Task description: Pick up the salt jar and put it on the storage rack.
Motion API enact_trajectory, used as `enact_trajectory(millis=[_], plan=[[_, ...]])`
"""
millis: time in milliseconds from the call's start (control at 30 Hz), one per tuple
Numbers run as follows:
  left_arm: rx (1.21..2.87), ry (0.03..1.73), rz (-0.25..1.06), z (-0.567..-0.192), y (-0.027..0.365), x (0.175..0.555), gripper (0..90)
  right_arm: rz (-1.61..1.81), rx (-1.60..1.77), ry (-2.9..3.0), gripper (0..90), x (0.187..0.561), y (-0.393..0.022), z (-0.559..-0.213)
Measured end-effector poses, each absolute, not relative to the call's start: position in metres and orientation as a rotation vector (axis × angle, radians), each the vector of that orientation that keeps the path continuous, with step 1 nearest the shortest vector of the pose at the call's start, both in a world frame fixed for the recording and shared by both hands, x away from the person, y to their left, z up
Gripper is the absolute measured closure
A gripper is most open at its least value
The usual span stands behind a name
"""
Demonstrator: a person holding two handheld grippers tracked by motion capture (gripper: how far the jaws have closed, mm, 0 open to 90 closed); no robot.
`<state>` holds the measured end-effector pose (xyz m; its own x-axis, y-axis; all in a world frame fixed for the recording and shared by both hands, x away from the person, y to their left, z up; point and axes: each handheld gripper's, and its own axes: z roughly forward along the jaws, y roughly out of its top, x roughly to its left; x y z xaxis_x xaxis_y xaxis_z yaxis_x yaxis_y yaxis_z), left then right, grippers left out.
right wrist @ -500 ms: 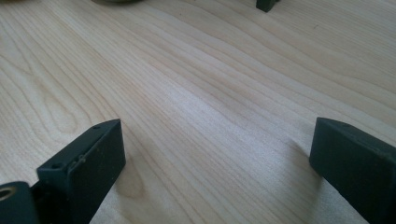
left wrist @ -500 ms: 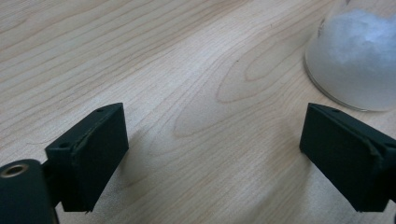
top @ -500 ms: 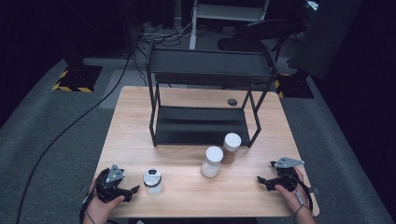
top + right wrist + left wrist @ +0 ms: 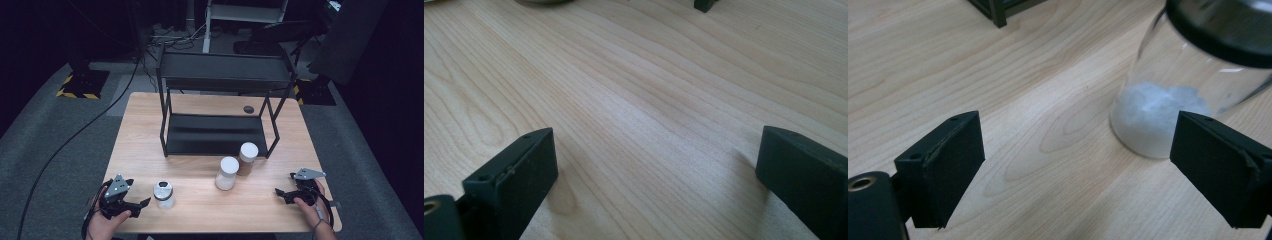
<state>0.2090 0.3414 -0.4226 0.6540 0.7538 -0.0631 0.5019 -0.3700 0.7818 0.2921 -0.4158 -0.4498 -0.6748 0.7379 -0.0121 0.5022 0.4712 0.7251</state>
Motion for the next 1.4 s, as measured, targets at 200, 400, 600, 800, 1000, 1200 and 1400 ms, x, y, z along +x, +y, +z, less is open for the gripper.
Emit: enact_trajectory(millis=[200,400,600,800,1000,1200,1400], plan=[[1.988,0.935,0.389,-0.408,0.347,0.198,6.5,1.024,1.05,2.4,3.1,0.292,-0.416,-0.45],[1.969,0.898,0.373,-0.402,0.349,0.192,6.4,1.025,1.05,2.401,3.1,0.292,-0.416,-0.45],[1.971,0.856,0.384,-0.395,0.343,0.189,6.3,1.025,1.05,2.402,3.1,0.293,-0.416,-0.45],[1.936,0.842,0.371,-0.397,0.34,0.191,6.3,1.026,1.05,2.402,3.1,0.293,-0.416,-0.45],[1.932,0.811,0.365,-0.395,0.332,0.194,6.3,1.026,1.05,2.402,3.1,0.293,-0.416,-0.45],[1.94,0.79,0.364,-0.393,0.324,0.197,6.2,1.026,1.05,2.402,3.1,0.293,-0.416,-0.45],[1.937,0.775,0.368,-0.396,0.316,0.2,5.9,1.026,1.05,2.402,3.1,0.293,-0.416,-0.45]])
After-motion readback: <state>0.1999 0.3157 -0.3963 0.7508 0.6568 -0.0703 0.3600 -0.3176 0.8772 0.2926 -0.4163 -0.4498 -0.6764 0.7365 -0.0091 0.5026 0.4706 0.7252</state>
